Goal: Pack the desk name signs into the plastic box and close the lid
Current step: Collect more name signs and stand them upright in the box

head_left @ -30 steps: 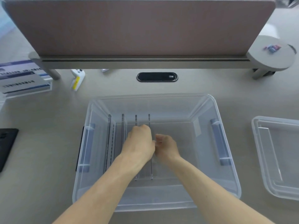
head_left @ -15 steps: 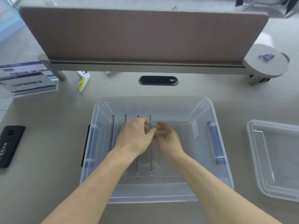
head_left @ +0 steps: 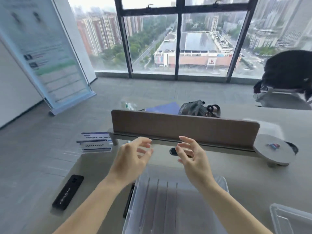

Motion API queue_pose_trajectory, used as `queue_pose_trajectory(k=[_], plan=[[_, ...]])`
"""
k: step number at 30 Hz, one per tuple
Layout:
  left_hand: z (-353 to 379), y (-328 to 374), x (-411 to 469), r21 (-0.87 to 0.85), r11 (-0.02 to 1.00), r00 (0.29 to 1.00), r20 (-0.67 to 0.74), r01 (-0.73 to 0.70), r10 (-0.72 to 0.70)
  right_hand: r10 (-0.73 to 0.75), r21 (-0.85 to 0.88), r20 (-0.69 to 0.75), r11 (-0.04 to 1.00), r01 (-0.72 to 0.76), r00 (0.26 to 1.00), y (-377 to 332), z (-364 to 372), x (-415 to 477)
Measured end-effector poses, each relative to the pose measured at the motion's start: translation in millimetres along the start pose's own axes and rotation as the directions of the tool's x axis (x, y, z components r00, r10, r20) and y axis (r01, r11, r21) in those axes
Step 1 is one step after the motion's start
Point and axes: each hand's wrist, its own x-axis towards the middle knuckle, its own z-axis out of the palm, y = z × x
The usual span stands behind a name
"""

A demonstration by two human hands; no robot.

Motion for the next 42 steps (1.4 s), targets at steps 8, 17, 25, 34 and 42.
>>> queue_pose_trajectory(k=[8, 17, 25, 34, 42], plan=[[-140, -22, -1, 0.079, 0.996, 0.975, -0.224, 0.028, -0.009, -0.202, 0.067, 0.089, 0.978, 0.196, 0.975, -97, 63, 15], [-260, -151, 10, 0.068, 0.995, 0.939, -0.340, 0.079, -0.051, -0.215, 0.000, 0.144, 0.976, 0.217, 0.966, -123, 206, 31], [-304, -271, 58, -0.068, 0.990, 0.948, -0.286, 0.126, -0.140, -0.151, -0.086, 0.151, 0.983, 0.165, 0.977, -118, 351, 54], [-304, -320, 110, -0.101, 0.985, 0.957, -0.244, 0.138, -0.159, -0.143, -0.210, 0.154, 0.962, 0.174, 0.978, -102, 419, 97], [-263, -397, 156, 0.057, 0.980, 0.980, -0.066, 0.192, -0.188, -0.053, -0.344, 0.191, 0.932, 0.117, 0.980, -27, 451, 151]])
